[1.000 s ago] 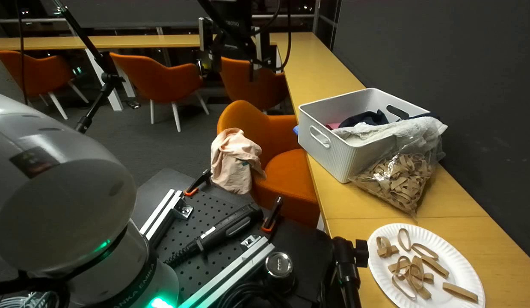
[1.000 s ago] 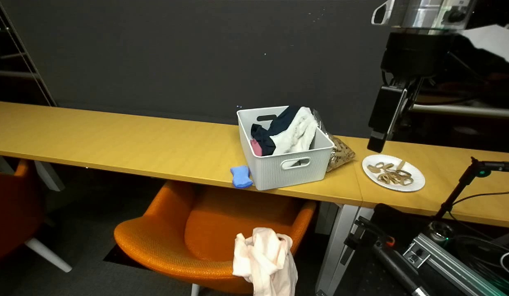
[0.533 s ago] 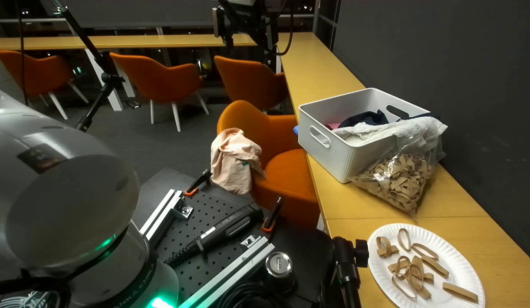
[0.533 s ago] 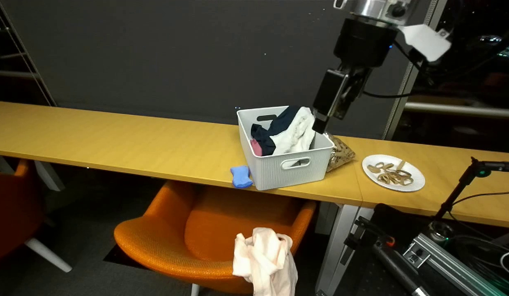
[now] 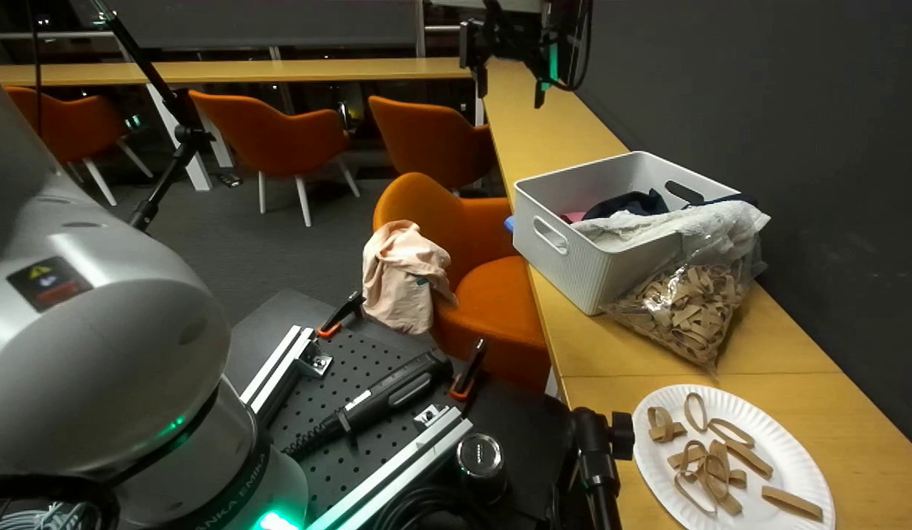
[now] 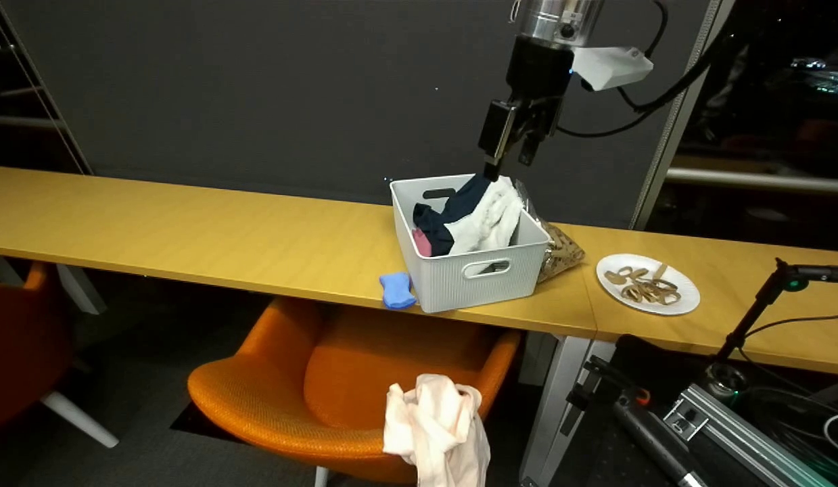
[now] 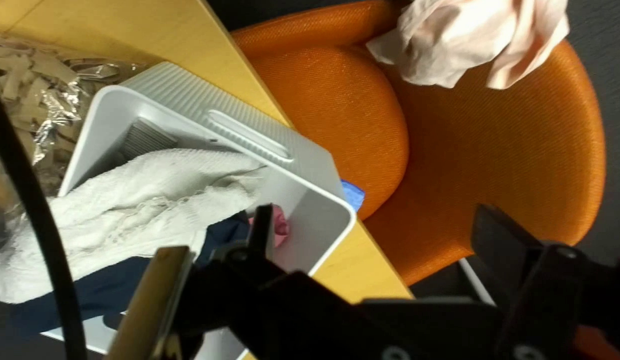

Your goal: Remove the white towel from the container and put it on the backrest of the sofa then put the peach t-shirt in the container.

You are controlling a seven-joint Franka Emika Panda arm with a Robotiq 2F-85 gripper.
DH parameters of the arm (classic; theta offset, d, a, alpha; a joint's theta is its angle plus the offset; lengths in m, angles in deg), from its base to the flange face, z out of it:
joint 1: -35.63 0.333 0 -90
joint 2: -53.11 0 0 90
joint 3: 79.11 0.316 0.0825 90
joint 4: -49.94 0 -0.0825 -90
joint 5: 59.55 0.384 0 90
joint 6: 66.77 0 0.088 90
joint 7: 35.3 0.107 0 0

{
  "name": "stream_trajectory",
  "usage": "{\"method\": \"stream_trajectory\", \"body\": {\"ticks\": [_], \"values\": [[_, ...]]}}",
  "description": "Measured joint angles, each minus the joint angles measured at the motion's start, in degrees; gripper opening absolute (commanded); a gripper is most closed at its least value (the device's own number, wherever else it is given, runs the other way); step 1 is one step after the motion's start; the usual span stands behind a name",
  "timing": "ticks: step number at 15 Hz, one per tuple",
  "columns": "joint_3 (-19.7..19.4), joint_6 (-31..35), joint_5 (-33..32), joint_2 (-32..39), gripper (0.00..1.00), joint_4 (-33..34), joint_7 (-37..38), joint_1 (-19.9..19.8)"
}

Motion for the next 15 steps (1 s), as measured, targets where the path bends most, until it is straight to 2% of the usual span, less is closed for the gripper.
{"method": "stream_trajectory", "body": {"ticks": [2, 5, 10, 15], "values": [[-1.4, 0.5, -0.3, 4.5, 1.00, 4.1, -0.9, -1.8], [-3.0, 5.0, 0.0, 12.8, 1.00, 10.2, -3.0, -4.1], [-3.2, 10.6, 0.7, 26.2, 1.00, 20.6, -3.6, -7.0], [-5.0, 10.7, 0.2, 32.4, 1.00, 26.7, -2.1, -9.3]]}}
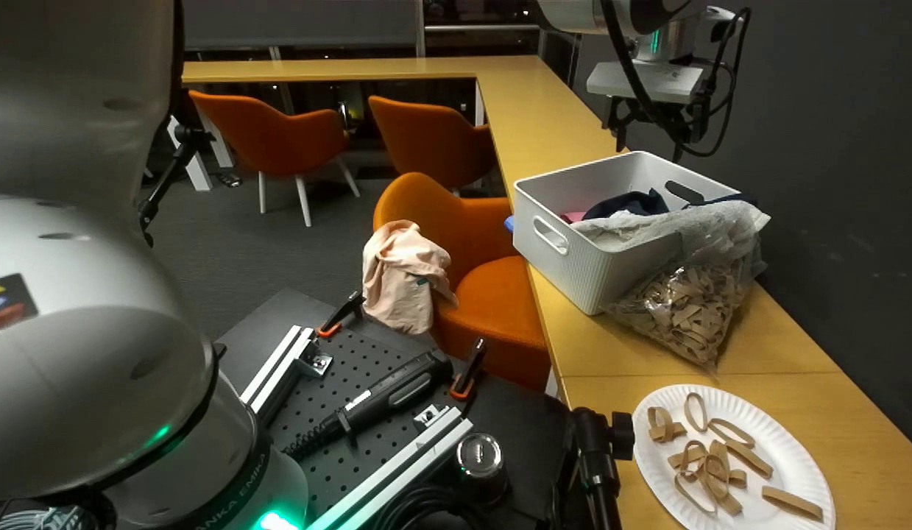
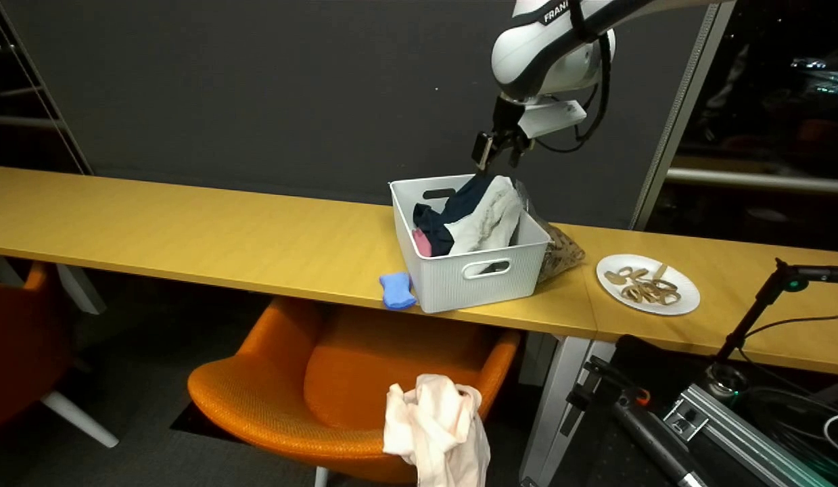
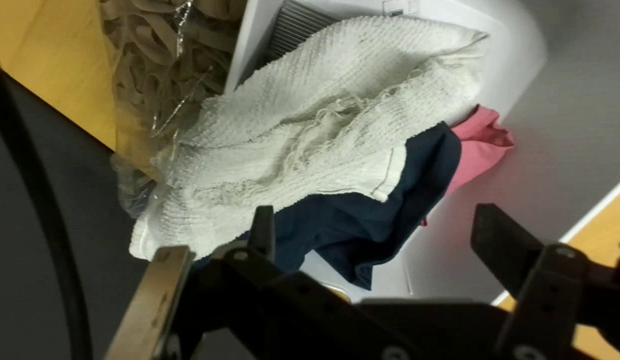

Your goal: Remove the white towel from the container and put it on the backrest of the sofa then put the peach t-shirt in the container.

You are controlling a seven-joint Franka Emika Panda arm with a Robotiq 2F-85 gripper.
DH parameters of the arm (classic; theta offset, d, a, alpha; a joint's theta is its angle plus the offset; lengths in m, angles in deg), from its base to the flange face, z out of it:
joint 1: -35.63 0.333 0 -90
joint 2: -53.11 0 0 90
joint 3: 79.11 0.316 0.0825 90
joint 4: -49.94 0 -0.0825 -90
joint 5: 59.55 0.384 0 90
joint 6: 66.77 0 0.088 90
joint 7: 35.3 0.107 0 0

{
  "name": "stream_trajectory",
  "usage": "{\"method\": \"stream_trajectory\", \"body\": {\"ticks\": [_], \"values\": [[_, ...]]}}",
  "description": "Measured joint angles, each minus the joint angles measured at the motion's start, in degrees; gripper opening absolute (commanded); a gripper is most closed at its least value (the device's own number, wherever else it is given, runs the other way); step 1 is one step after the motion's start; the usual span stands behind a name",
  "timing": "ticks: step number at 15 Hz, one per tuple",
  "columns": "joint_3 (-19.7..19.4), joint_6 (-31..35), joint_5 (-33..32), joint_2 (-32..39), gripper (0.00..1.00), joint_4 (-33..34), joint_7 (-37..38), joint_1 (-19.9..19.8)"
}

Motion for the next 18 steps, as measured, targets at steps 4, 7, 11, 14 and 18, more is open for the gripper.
{"method": "stream_trajectory", "body": {"ticks": [4, 7, 11, 14, 18], "values": [[-1.0, 0.0, -0.1, 3.5, 1.00, 1.8, 1.4, -1.3], [-1.4, -0.1, -0.2, 7.5, 1.00, 3.5, 3.0, -1.6], [-2.1, -0.1, -0.4, 11.4, 1.00, 5.6, 5.4, -1.7], [-2.2, -0.4, -0.5, 12.6, 1.00, 6.8, 6.3, -1.6], [-2.2, -1.2, -1.3, 12.8, 1.00, 7.5, 7.3, -0.8]]}}
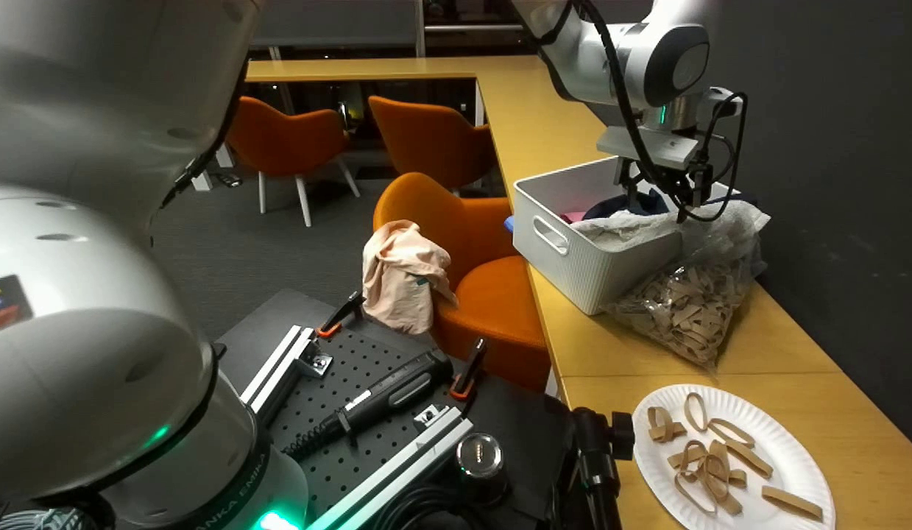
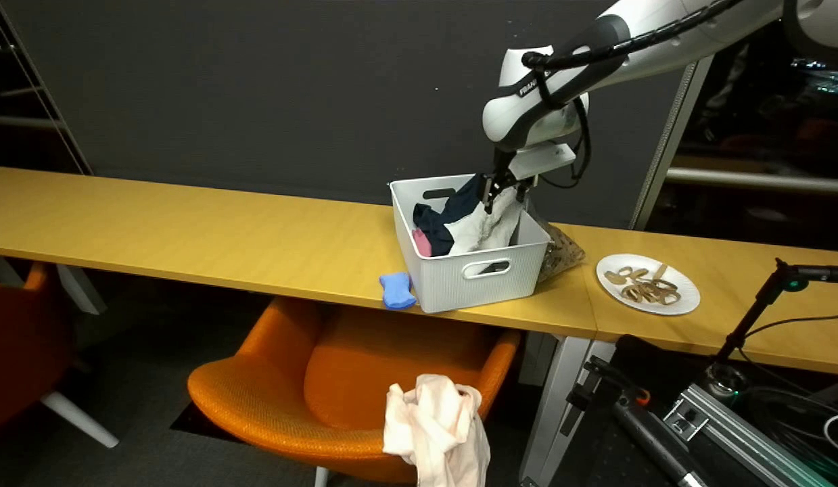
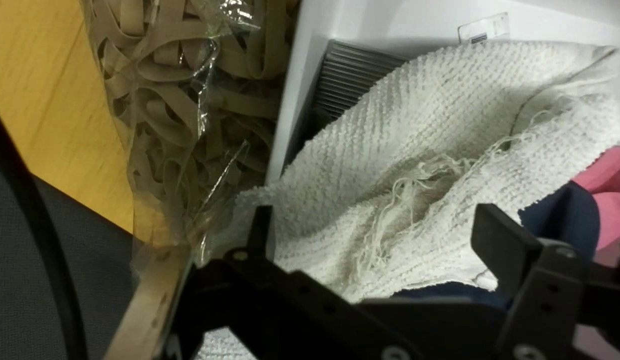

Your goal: Remove the white towel from the container and put it on the backrest of the sofa then put the peach t-shirt in the container.

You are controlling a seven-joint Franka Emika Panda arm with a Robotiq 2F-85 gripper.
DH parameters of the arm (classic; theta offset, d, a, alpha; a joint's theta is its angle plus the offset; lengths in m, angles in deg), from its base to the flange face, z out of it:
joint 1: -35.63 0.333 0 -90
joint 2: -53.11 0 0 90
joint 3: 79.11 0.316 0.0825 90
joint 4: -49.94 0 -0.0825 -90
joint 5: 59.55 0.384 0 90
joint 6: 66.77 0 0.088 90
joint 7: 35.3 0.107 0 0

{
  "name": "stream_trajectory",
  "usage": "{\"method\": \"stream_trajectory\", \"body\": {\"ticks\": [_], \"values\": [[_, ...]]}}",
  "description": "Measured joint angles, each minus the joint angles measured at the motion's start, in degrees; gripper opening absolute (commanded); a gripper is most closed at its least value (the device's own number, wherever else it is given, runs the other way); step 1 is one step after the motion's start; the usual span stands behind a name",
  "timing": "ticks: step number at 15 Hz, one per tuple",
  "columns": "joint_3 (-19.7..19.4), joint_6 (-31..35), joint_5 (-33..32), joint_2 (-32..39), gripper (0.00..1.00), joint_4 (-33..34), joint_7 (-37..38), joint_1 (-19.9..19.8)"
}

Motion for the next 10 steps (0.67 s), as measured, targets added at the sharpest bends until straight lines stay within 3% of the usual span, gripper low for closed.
{"method": "stream_trajectory", "body": {"ticks": [10], "values": [[-0.5, -4.4, -1.0, 0.3, 1.00, 0.9, 1.6, 0.0]]}}
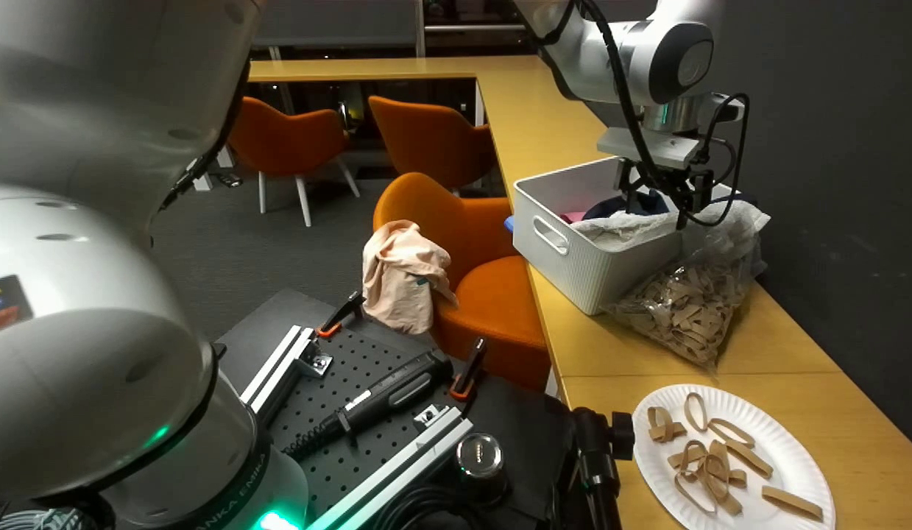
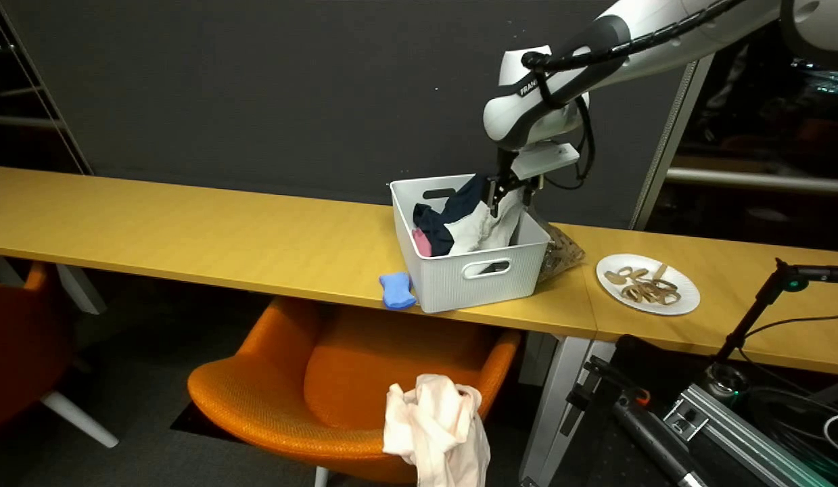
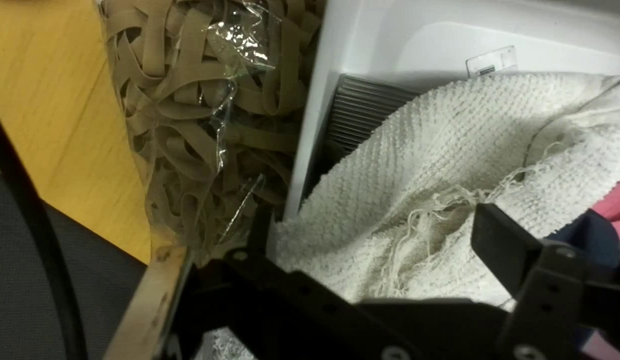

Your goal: Remove the white towel from the container and put it on the backrest of the sofa then put the peach t-shirt in the container.

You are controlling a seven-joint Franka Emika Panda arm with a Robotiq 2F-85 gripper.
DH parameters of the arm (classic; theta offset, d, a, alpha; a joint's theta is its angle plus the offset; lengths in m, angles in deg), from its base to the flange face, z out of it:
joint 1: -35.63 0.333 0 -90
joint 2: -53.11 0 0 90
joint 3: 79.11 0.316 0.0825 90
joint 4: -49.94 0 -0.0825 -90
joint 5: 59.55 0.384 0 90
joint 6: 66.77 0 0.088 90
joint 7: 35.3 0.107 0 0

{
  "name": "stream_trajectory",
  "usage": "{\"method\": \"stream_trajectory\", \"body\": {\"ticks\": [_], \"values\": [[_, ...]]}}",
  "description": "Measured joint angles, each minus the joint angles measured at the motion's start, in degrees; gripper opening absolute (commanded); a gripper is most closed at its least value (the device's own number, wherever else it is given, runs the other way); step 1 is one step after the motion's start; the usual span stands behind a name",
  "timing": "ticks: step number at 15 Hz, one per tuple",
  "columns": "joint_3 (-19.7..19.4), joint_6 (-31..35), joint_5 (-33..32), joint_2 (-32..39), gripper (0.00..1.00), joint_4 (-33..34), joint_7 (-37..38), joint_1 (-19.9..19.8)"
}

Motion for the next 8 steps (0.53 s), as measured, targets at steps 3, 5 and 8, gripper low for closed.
{"method": "stream_trajectory", "body": {"ticks": [3, 5, 8], "values": [[-0.3, 0.2, -0.4, 0.3, 1.00, 0.2, 1.1, 0.0], [-0.5, 0.4, -1.1, 0.8, 0.83, 0.4, 2.2, 0.0], [-1.1, 1.9, -2.8, 2.4, 0.58, 1.2, 4.1, 0.1]]}}
